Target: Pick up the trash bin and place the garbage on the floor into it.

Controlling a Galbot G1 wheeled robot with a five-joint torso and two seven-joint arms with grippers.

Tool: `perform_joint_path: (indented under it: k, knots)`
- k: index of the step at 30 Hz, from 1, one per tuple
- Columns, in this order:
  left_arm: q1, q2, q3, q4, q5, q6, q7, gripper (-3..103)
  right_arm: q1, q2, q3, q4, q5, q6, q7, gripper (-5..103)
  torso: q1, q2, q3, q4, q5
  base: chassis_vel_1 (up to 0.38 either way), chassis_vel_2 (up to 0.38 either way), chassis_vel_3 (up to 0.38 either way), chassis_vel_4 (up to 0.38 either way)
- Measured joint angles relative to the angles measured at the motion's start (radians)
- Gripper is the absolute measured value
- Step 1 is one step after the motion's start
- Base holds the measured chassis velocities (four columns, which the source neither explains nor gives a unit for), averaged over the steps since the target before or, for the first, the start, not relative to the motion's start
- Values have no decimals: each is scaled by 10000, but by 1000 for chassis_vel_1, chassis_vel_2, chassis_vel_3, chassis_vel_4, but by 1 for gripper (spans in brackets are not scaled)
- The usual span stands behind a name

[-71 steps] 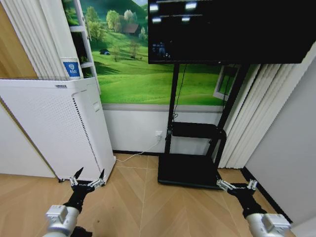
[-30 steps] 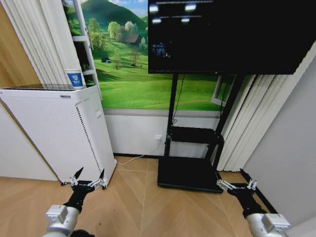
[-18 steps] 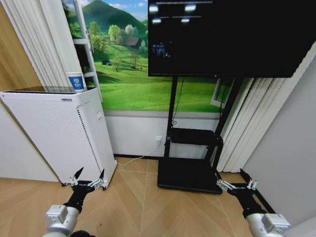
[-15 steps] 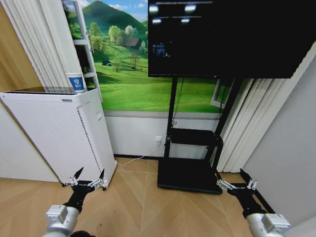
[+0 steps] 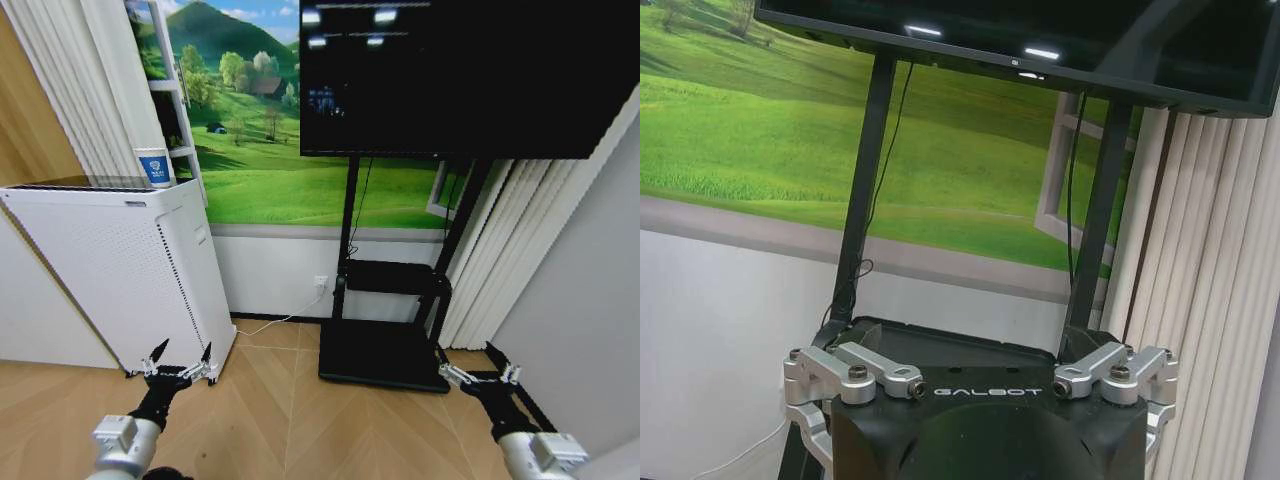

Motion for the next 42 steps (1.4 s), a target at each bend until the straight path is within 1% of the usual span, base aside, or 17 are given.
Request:
perform_joint_path:
  k: [10, 27, 42]
  knots:
    - [0, 0, 0, 0, 0, -1, 0, 100, -1, 0, 0, 0, 0, 0, 0, 100, -17, -25, -18, 0, 1, 62, -68, -67, 58]
    - [0, 0, 0, 0, 0, -1, 0, 100, 0, 0, 0, 0, 0, 0, 0, 100, -26, -51, -32, 1, -1, 3, -14, -3, 18]
    - [0, -1, 1, 0, 0, 0, 1, 100, -1, -1, 2, 0, 0, 0, 0, 100, -32, -62, -40, 2, 6, -92, -138, 94, 139]
